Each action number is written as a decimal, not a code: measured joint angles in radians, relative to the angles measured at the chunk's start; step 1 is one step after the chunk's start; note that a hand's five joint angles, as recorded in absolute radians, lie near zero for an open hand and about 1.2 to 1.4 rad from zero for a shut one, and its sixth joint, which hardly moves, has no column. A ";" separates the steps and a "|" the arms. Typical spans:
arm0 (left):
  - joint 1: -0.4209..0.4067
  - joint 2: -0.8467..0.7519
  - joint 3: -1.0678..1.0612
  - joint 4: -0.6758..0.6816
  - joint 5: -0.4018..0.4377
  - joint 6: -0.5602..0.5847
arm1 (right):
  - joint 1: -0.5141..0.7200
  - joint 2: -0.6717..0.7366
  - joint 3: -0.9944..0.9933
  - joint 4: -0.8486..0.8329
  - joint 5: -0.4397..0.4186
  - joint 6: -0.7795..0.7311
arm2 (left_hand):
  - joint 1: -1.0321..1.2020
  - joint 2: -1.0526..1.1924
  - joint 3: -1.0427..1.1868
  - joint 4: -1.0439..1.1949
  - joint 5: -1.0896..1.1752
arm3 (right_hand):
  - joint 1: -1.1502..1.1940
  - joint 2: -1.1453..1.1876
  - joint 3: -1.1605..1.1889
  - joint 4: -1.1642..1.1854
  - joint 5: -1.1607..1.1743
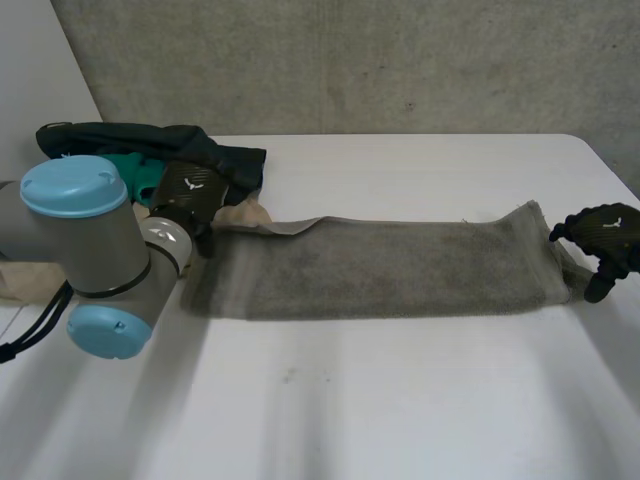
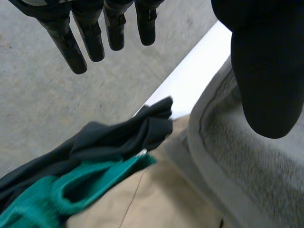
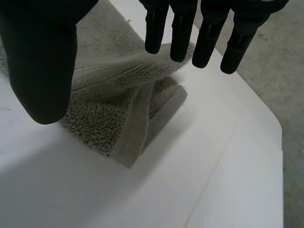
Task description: Fold the laundry.
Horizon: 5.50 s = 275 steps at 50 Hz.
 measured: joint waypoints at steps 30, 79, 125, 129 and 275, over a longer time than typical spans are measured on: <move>0.063 -0.345 0.396 0.139 -0.087 -0.072 | 0.000 0.017 0.165 -0.234 0.005 0.004 | 0.124 0.099 0.092 0.103 0.079 | 0.065 0.082 0.069 0.070 0.068; -0.043 0.085 -0.082 0.132 -0.153 -0.090 | -0.150 -0.048 0.067 -0.348 0.209 -0.212 | 0.028 0.010 0.003 0.007 0.002 | 0.710 0.791 0.782 0.790 0.738; -0.140 0.279 -0.255 0.154 -0.148 -0.090 | 0.571 -0.148 0.147 -0.297 0.210 0.386 | 0.028 0.010 0.003 0.007 0.002 | -0.176 -0.179 -0.198 -0.196 -0.193; -0.173 0.249 -0.231 0.155 -0.147 -0.090 | 0.498 -0.156 0.169 -0.212 0.227 0.374 | 0.028 0.010 0.003 0.007 0.002 | -0.176 -0.179 -0.199 -0.196 -0.193; -0.202 0.176 0.169 -0.281 0.423 -0.397 | 0.181 0.330 -0.457 -0.305 0.353 0.833 | 0.007 0.010 0.003 0.007 0.000 | 0.510 0.732 0.745 0.791 0.707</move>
